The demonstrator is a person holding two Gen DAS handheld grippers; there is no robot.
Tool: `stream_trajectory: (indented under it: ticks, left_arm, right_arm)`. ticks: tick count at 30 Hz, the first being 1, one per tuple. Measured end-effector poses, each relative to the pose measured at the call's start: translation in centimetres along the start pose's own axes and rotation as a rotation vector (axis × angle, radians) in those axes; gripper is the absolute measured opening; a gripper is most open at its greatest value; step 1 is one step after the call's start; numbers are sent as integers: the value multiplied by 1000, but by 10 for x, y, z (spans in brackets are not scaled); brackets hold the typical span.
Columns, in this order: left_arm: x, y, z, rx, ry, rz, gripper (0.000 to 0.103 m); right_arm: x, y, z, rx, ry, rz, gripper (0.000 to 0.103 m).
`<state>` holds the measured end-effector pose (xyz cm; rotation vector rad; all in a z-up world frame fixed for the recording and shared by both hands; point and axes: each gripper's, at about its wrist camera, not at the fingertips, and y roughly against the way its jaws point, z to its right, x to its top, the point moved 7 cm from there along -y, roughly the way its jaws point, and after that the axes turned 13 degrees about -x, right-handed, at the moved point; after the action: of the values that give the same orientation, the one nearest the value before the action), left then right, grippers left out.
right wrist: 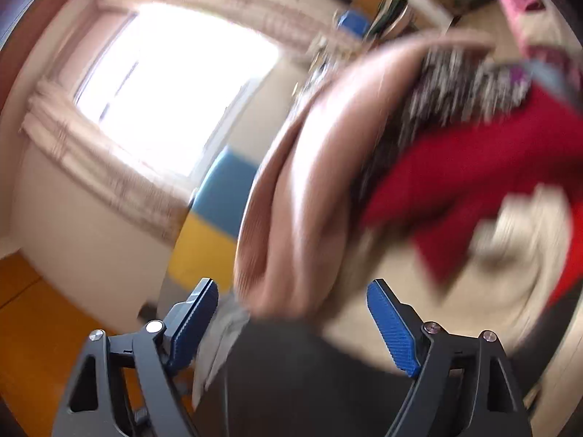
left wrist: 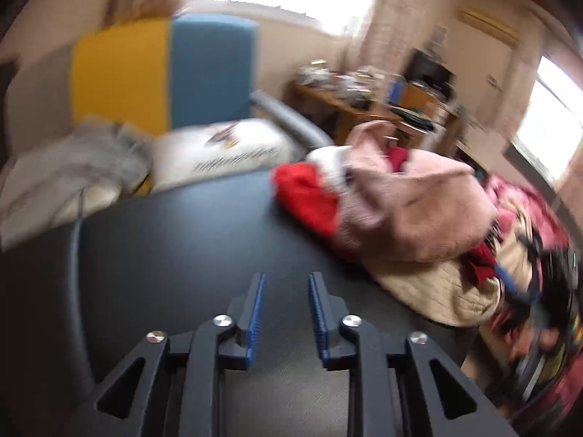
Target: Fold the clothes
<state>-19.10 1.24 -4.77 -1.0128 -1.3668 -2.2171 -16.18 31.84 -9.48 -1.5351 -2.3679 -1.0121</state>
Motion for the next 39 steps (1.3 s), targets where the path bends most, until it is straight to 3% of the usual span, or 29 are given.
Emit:
stream_trajectory:
  ticks: [5,7,10,13,15,18,19,20,23,25,27,30,32,35,37,39]
  left_arm:
    - [59,-59,84,-51,-283,-14,33]
    - [75,-85,102,-72,-332,-29,33]
    - [91,-127,113,-88,-367,-72,33]
    - [96,-168,114,-89,-393,-137,33]
    - [89,-193,111,-102,-371,-226,33]
    - [73,-206,113,-173,-358,-281,33]
    - [68,-208,114,-185,-358,-285,23]
    - [66,-203,113,-208,-326,-276,14]
    - [67,-179,106,-292,-199,-220,10]
    - [78,-139,91,-342,-99,-124,9]
    - [89,-88,72,-393,2,-14,9]
    - [87,-24,39,-394,76,81,9]
    - [74,12,7,-333,119,127,9]
    - [29,61,-48,-237,226,154,9]
    - [-11,87,-91,-119,288,149,9]
    - [-64,111,-140,1,401,118,9]
  right_arm:
    - [43,-26,-4,-12,-80,26,86]
    - [58,-38,0,-38,-101,21,86]
    - [65,-61,7,-10,-139,-4,81]
    - [73,-69,10,40,-134,-22,65]
    - [75,-77,5,4,-53,-19,40]
    - [70,-85,3,-56,52,-14,28]
    - [71,-87,3,-59,70,-11,26]
    - [72,-89,2,-61,88,-8,24]
    - [75,-76,-23,-6,143,1,22]
    - [73,-60,-46,45,192,10,21]
    - [51,-40,-72,119,233,-13,19]
    - [10,-14,-114,224,296,-61,19]
    - [-35,-7,-135,276,327,-123,19]
    - [-125,2,-146,334,365,-255,19]
    - [-182,-2,-139,325,393,-348,32]
    - [-246,-10,-130,277,424,-460,83]
